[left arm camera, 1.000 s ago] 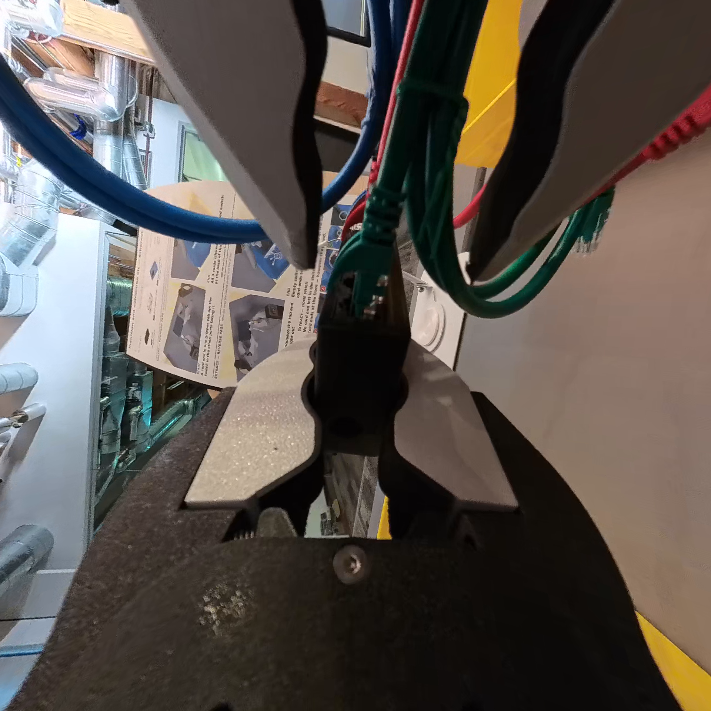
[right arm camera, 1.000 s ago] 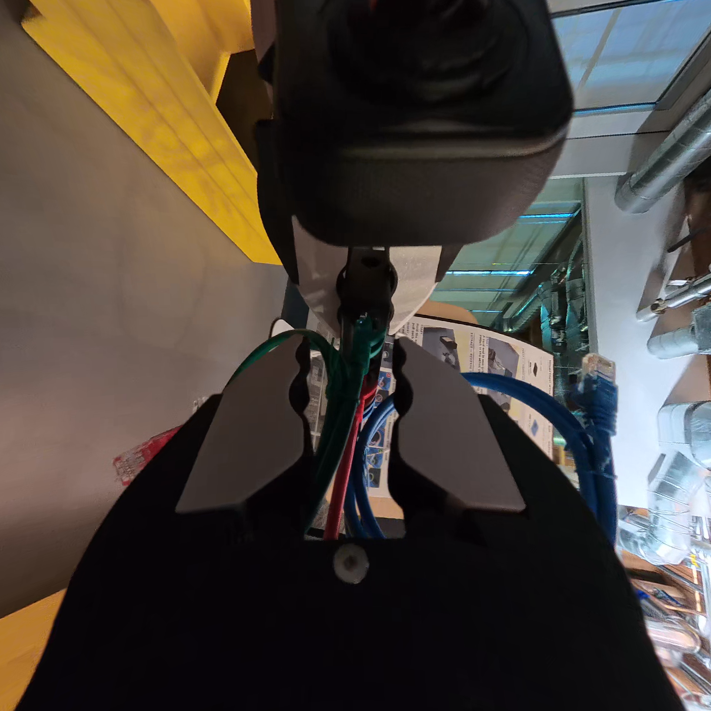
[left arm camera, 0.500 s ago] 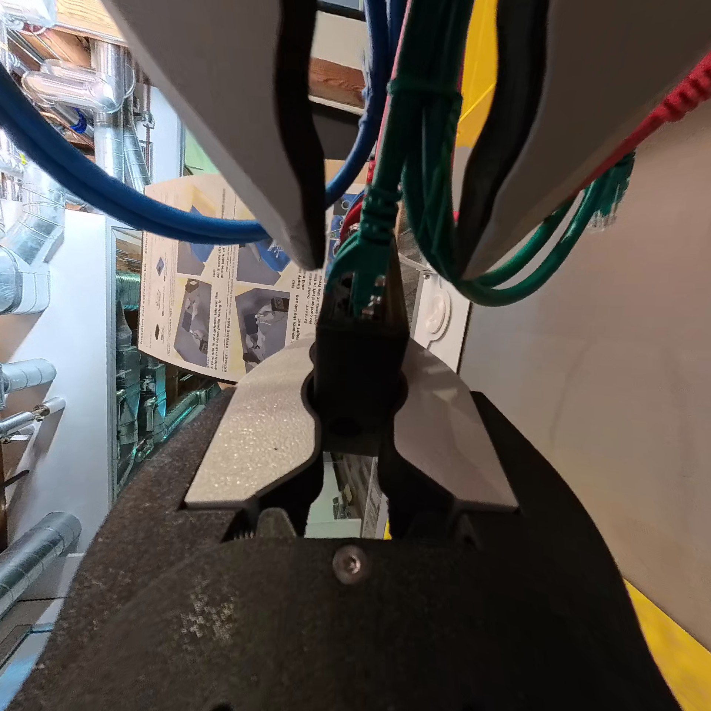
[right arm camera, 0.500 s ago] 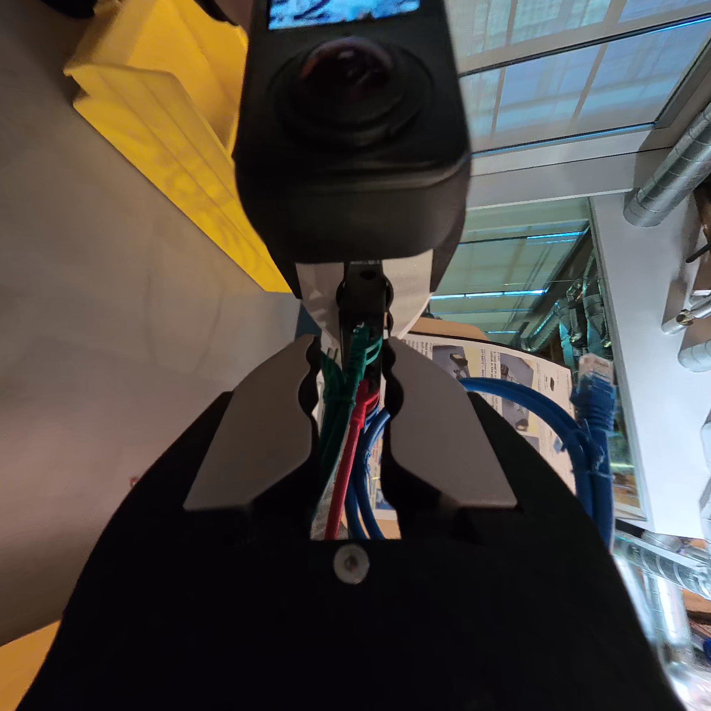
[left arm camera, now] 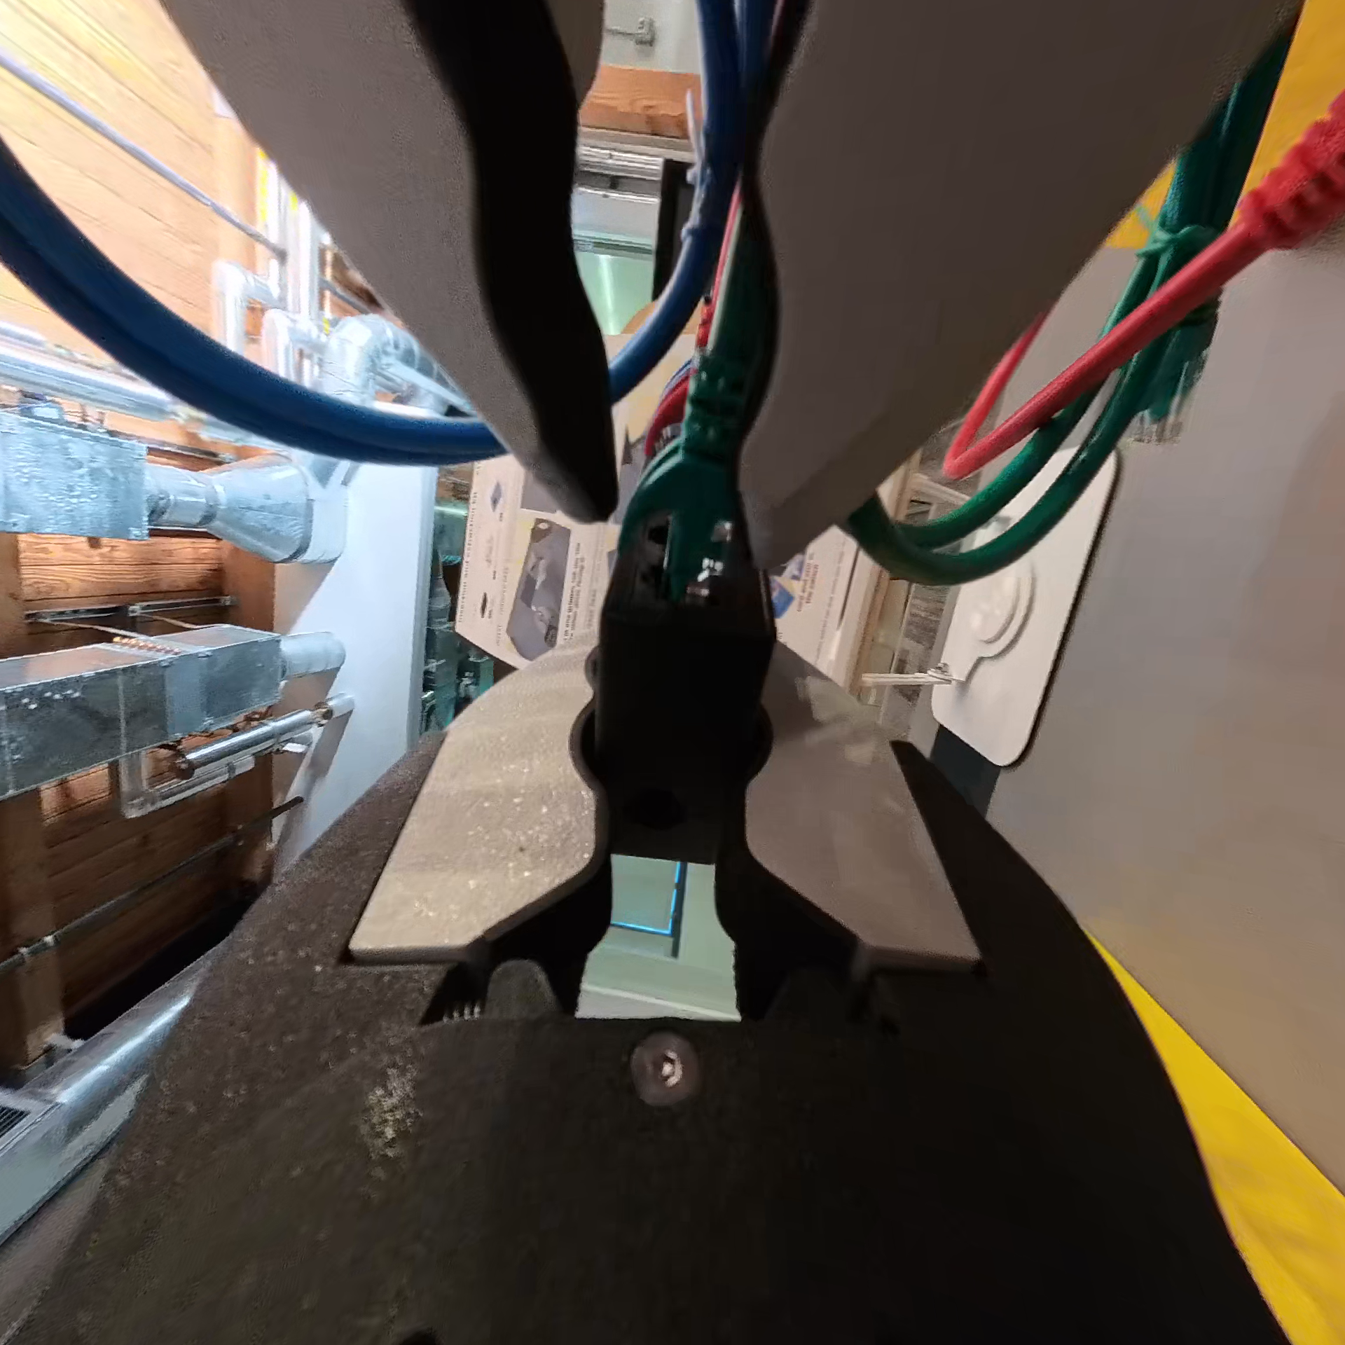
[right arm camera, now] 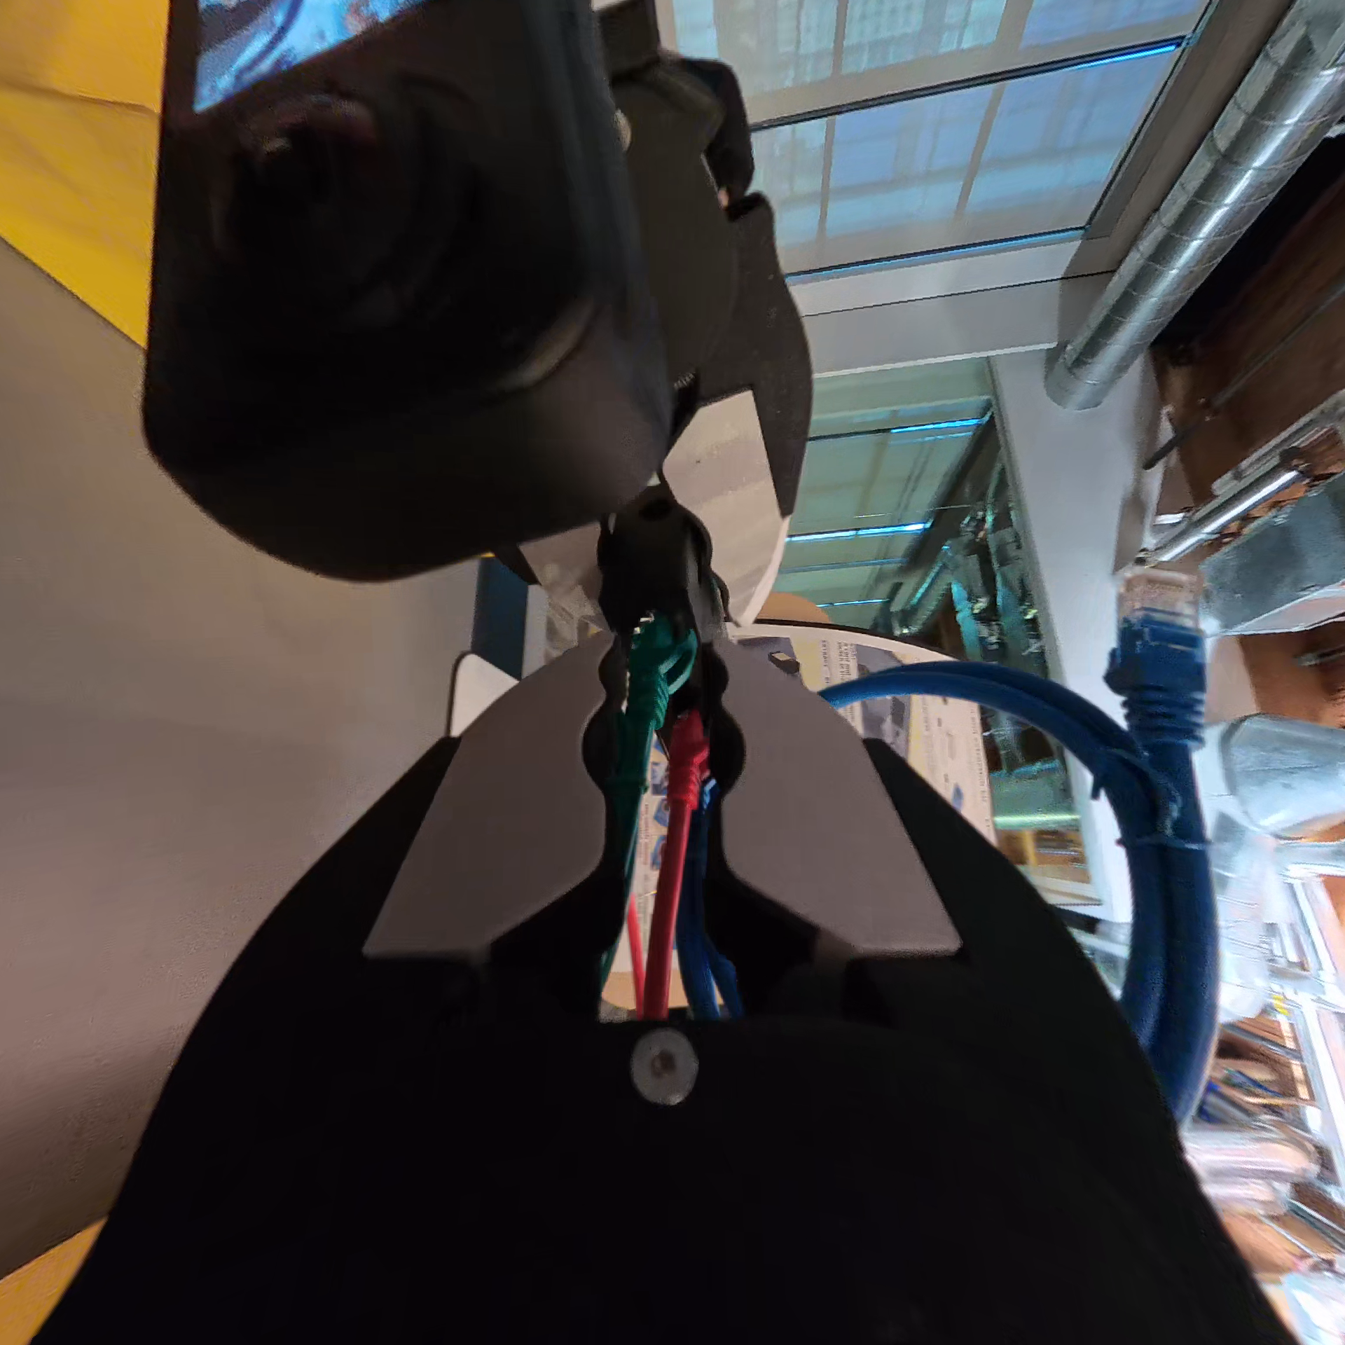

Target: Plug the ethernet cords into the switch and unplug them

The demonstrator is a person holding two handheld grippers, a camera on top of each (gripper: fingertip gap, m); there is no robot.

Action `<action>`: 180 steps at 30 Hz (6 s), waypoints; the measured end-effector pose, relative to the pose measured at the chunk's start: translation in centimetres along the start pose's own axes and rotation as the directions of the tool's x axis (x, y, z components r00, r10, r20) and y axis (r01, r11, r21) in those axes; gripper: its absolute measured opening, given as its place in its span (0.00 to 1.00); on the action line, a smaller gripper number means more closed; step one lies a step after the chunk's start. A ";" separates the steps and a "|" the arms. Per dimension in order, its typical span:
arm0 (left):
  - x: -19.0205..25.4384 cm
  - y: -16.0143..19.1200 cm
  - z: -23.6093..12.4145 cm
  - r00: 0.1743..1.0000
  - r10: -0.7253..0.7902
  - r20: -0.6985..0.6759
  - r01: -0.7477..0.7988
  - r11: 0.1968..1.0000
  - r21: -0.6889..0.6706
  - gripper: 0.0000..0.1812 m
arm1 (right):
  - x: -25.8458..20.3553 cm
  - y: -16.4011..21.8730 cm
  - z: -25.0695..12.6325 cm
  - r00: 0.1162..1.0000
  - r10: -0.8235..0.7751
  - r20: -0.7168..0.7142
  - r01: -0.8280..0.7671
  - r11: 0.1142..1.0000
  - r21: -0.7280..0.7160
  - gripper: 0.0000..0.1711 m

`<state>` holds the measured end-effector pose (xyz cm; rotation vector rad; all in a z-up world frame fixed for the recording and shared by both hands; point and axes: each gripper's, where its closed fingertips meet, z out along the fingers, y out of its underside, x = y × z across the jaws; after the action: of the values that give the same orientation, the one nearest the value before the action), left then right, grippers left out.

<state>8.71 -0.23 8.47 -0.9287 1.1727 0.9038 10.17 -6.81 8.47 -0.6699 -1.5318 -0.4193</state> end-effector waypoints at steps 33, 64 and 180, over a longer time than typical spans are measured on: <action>-2.1 0.8 0.0 0.976 0.084 0.201 -0.078 0.996 -0.034 0.17 | 0.0 0.6 0.6 0.780 0.602 0.168 -0.589 0.798 -0.127 0.08; -2.5 1.5 0.4 0.982 0.027 0.189 -0.017 0.998 -0.052 0.17 | 0.8 0.2 1.3 0.713 0.685 0.153 -0.687 0.725 -0.043 0.08; -0.7 10.8 1.5 0.959 -0.203 -0.197 0.146 0.952 -0.269 0.17 | 1.9 14.1 -14.8 0.817 0.567 0.102 -0.490 0.778 -0.394 0.09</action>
<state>-0.92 4.93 8.07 -1.3492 1.1580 0.8304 30.56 -5.21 9.65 -1.4338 -1.3951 -0.1835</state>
